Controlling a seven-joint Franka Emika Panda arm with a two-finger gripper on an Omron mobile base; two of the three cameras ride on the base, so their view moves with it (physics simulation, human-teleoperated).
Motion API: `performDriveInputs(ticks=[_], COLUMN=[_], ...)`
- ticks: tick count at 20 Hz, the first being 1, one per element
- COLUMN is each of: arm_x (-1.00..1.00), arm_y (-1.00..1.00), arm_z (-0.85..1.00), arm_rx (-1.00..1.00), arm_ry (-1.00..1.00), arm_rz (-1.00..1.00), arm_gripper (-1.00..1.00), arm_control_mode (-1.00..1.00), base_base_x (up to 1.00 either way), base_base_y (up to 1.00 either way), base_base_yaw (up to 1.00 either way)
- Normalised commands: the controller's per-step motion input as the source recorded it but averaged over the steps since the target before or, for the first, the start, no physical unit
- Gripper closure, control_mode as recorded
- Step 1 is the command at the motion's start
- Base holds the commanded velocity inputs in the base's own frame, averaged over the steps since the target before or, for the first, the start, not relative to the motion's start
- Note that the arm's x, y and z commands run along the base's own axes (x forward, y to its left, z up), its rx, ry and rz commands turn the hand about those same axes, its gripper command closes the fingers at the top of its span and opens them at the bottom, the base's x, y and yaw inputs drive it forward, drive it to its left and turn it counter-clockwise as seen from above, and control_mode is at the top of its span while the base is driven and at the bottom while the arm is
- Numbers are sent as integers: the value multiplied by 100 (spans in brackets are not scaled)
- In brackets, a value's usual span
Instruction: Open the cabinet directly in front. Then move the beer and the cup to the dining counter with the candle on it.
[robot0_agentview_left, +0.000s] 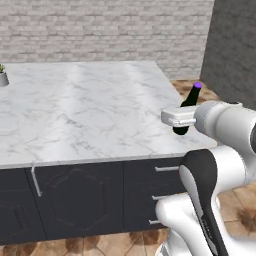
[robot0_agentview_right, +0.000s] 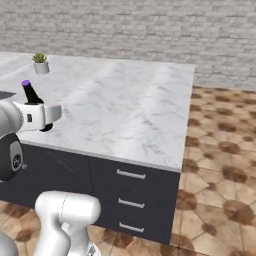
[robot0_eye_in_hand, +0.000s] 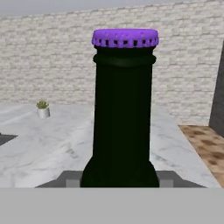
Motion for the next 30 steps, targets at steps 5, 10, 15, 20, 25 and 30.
performDriveInputs(ticks=[5,10,15,20,25,30], arm_x=[0,0,0,0,0,0], arm_y=[0,0,0,0,0,0], arm_z=[0,0,0,0,0,0], arm_rx=[0,0,0,0,0,0], arm_ry=[0,0,0,0,0,0], arm_rz=[0,0,0,0,0,0], arm_gripper=[100,100,100,100,100,100], arm_control_mode=[100,100,100,100,100,100], base_base_x=[-26,-24,-22,-7,-3,-1], base_base_y=[100,100,100,100,100,100], base_base_yaw=[0,0,0,0,0,0])
